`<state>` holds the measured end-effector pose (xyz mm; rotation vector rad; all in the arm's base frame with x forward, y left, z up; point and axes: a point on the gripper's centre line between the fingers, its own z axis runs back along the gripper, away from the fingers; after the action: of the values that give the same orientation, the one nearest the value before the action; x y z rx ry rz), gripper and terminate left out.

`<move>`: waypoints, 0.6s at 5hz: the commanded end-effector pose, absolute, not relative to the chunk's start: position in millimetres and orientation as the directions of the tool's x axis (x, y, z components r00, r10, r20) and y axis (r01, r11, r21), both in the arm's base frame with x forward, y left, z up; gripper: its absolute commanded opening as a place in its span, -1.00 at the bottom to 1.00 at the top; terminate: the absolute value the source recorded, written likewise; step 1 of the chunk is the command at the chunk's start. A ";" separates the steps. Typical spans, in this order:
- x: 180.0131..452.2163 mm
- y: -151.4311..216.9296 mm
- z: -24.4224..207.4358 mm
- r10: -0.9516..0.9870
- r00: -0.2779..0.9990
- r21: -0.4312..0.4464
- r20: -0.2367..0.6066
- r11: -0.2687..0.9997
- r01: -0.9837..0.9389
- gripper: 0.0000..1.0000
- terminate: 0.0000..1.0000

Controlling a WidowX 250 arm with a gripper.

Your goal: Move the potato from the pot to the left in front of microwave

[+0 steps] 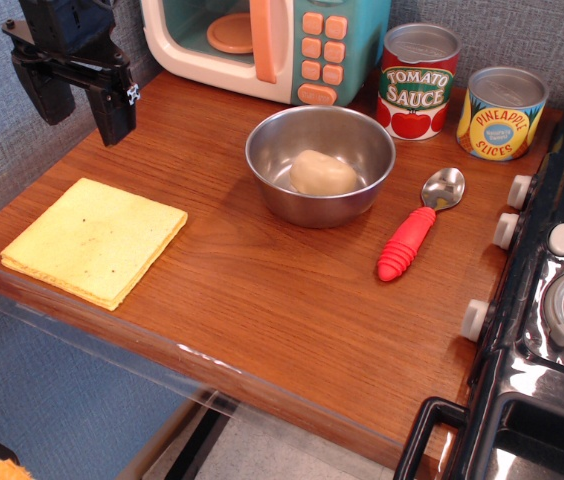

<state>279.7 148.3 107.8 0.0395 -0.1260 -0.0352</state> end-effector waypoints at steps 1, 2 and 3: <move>279.7 148.3 107.8 -0.038 0.991 0.042 0.125 0.999 0.033 1.00 -1.00; 288.0 128.9 118.5 -0.076 0.983 0.084 0.167 0.994 0.063 1.00 -1.00; 298.8 103.0 134.7 -0.111 0.974 0.124 0.198 0.988 0.087 1.00 -1.00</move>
<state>297.2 98.6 118.7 0.0942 -0.1585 -0.1021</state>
